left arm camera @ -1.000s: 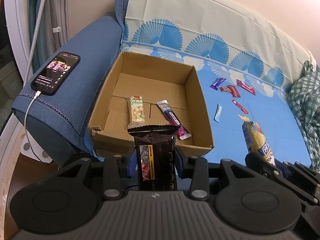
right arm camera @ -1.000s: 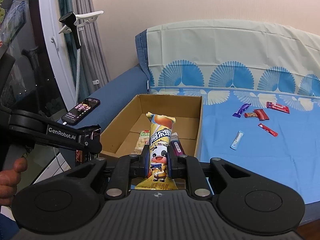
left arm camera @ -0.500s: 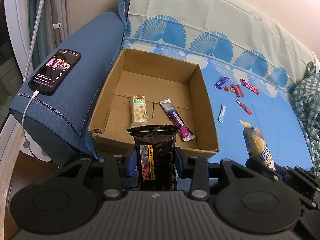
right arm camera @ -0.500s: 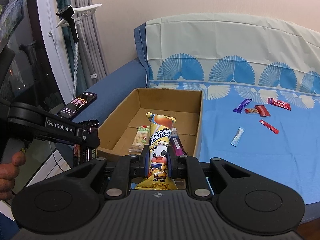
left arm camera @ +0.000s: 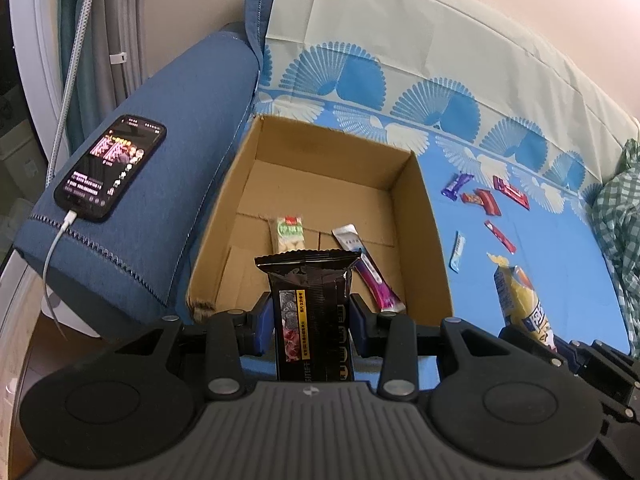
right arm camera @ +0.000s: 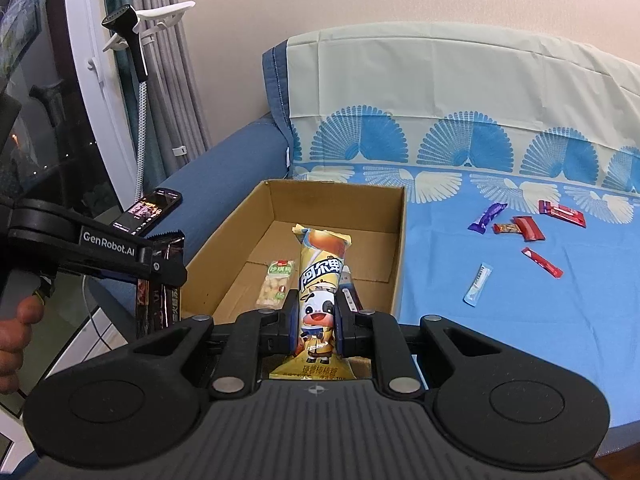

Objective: Organize snacks
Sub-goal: 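Carry the chocolate bar with the left tool over the box while the right tool carries the yellow snack, then open both tools to drop the chocolate bar and yellow snack into the box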

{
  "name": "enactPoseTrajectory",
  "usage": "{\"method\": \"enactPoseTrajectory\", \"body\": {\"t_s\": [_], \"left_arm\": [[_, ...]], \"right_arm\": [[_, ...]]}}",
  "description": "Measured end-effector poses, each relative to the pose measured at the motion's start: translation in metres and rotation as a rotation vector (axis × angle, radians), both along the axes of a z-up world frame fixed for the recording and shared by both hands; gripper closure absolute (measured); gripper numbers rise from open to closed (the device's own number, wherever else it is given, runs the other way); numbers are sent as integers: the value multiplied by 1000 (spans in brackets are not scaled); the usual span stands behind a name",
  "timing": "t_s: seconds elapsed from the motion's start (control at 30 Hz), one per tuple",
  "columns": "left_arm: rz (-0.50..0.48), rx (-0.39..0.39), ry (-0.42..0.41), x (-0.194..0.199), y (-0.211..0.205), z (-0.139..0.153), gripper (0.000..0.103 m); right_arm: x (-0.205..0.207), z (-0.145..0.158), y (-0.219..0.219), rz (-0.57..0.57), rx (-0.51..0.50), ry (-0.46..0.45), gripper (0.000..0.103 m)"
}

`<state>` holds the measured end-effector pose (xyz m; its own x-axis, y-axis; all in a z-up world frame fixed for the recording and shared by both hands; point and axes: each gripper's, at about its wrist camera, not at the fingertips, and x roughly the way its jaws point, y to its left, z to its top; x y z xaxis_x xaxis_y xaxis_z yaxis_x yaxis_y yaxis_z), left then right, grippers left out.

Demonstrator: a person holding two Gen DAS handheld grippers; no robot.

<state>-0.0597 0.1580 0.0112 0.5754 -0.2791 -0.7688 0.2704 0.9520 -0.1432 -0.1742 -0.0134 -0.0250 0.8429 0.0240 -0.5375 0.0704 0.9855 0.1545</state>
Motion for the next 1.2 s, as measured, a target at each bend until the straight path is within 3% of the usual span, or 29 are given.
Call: {"method": "enactPoseTrajectory", "body": {"t_s": [0.53, 1.2], "left_arm": [[7, 15, 17, 73, -23, -14, 60], [-4, 105, 99, 141, -57, -71, 60]], "right_arm": [[82, -22, -15, 21, 17, 47, 86], [152, -71, -36, 22, 72, 135, 86]]}}
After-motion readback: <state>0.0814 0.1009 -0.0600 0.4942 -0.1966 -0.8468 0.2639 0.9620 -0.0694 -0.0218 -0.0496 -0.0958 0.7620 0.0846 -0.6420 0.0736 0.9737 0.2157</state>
